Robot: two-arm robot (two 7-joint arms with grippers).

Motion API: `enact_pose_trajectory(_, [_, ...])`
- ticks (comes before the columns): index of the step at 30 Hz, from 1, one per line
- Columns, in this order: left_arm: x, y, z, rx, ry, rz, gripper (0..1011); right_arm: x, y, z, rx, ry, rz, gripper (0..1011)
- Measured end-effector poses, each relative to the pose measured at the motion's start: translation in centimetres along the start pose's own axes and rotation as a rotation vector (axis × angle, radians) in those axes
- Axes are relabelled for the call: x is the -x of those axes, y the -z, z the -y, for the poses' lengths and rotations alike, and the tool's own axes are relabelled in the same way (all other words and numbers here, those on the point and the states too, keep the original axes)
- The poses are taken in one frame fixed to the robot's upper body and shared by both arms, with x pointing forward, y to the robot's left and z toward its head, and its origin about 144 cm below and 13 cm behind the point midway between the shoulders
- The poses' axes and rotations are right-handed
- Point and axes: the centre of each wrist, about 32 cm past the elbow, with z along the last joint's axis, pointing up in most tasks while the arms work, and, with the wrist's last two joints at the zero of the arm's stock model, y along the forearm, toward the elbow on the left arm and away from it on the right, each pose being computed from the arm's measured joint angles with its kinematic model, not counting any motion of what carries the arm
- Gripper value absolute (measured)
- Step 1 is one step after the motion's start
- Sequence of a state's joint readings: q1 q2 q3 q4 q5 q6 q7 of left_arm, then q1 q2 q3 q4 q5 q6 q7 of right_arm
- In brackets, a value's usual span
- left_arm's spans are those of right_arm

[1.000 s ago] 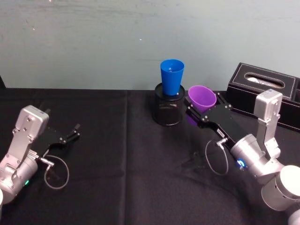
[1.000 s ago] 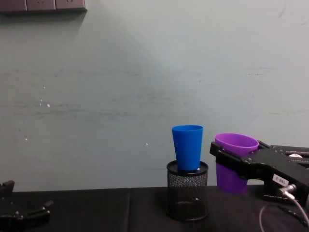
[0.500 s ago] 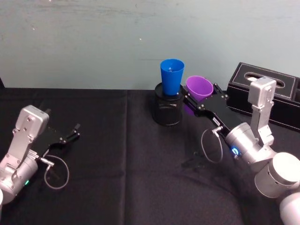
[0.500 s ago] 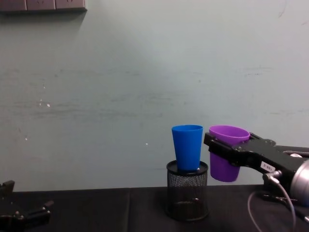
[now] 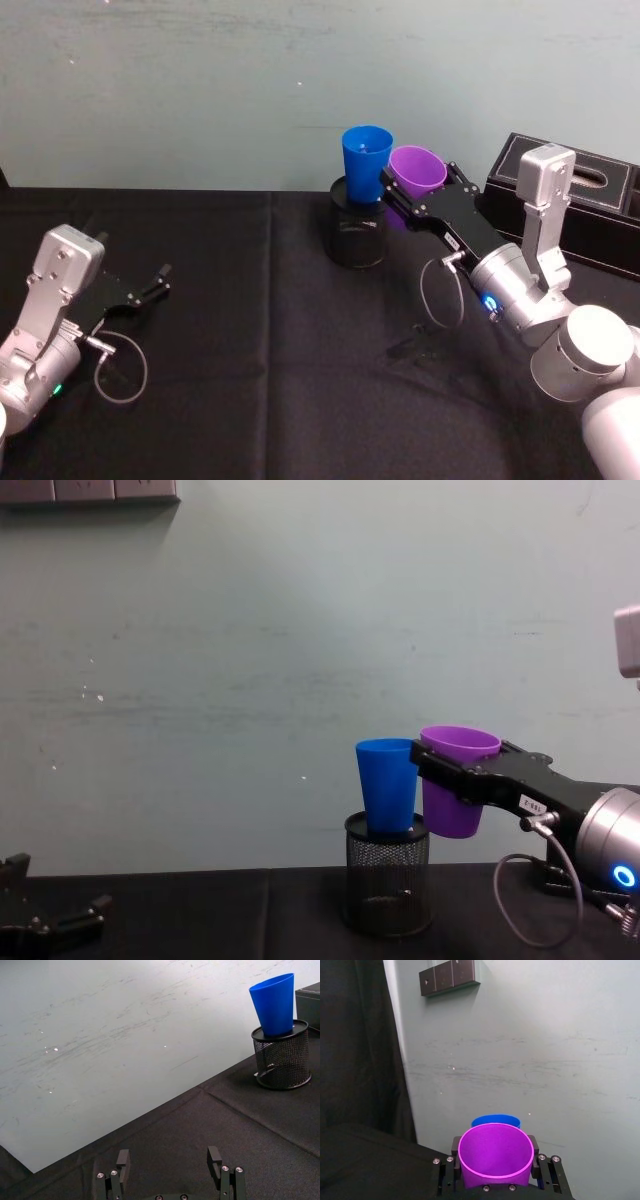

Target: Pick up one cup with a gripper and tap it against the other cup.

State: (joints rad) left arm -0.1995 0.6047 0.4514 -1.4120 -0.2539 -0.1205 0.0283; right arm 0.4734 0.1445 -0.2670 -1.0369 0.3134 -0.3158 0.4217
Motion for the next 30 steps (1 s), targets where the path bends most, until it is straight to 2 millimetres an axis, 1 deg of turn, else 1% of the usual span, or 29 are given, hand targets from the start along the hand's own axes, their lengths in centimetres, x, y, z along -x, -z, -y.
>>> enact_pose_trajectory(30, [0.0, 0.0, 0.0, 0.000, 0.000, 0.000, 1011, -0.2, 0.1, -1.8, -0.022, -0.027, 0.015, 752])
